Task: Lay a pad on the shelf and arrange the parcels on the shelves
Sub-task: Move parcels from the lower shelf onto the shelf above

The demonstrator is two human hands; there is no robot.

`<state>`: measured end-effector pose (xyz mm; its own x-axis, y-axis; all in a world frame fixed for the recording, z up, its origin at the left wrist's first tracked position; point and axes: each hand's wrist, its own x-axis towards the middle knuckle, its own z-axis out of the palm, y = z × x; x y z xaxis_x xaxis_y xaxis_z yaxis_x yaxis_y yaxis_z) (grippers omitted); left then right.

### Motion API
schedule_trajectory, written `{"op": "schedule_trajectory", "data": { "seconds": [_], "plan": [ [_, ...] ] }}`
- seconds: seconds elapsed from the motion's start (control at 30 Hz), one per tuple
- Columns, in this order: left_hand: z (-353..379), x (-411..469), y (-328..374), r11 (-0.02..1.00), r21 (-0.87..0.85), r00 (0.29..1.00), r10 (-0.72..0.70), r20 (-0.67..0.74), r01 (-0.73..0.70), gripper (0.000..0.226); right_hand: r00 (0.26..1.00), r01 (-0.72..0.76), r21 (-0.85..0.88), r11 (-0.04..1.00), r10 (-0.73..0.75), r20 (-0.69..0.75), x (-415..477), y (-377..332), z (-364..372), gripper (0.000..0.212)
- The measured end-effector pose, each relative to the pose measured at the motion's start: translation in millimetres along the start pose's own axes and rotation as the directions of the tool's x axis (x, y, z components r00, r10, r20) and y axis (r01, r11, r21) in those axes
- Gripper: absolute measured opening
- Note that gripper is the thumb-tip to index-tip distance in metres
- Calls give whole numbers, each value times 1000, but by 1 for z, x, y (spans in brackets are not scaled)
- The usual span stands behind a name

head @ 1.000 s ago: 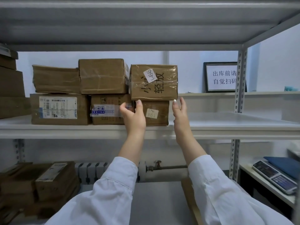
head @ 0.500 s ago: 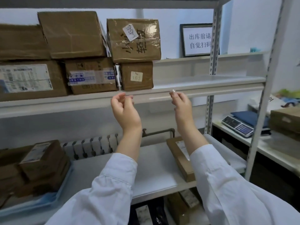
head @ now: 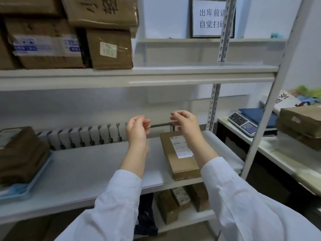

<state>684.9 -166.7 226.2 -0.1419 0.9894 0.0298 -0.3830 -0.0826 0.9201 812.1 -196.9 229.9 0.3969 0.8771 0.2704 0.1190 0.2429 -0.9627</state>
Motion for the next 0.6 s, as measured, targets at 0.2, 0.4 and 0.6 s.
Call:
{"op": "schedule_trajectory", "data": {
  "seconds": [0.2,0.4,0.6],
  "plan": [
    [25,4,-91,953,169,968,-243,-66,250,12,986,-157,-142,977,162,27,27,73,-63,10],
    [35,3,-152,867,222,892,-413,-184,447,45,953,-298,-250,921,304,-15,46,137,-105,15],
    [40,5,-183,772,221,803,-565,-190,596,46,876,-467,-483,741,464,-135,55,181,-123,54]
  ]
}}
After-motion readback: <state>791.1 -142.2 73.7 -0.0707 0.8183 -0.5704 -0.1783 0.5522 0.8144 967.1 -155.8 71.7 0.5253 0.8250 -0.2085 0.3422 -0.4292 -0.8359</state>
